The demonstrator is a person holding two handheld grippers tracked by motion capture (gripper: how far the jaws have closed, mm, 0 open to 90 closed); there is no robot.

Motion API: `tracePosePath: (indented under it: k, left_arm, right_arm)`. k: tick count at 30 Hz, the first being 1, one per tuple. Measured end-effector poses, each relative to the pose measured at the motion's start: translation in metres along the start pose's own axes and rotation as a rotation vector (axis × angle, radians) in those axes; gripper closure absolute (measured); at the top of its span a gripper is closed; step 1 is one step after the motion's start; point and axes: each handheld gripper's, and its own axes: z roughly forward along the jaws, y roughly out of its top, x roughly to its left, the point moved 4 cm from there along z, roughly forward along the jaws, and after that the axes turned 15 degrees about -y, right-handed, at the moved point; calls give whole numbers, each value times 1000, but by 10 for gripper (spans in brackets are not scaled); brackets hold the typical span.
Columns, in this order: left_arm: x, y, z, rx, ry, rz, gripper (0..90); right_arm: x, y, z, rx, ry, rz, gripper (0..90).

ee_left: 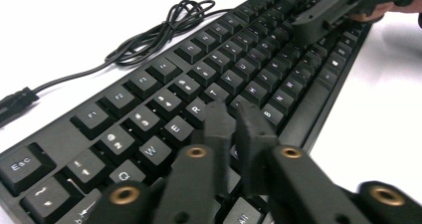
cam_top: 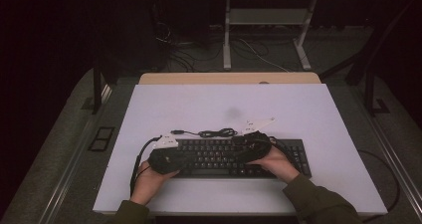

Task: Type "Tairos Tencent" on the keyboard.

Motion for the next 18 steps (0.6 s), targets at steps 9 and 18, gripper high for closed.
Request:
tracePosePath:
  k: [9,18]
  left_arm:
    - [-4,-1,6,32,-29,5,886]
    - [-5,-4,15,68,-40,13,885]
  right_arm:
    - [-3,-1,0,0,-13,6,299]
    - [-4,-1,0,-3,-26,11,294]
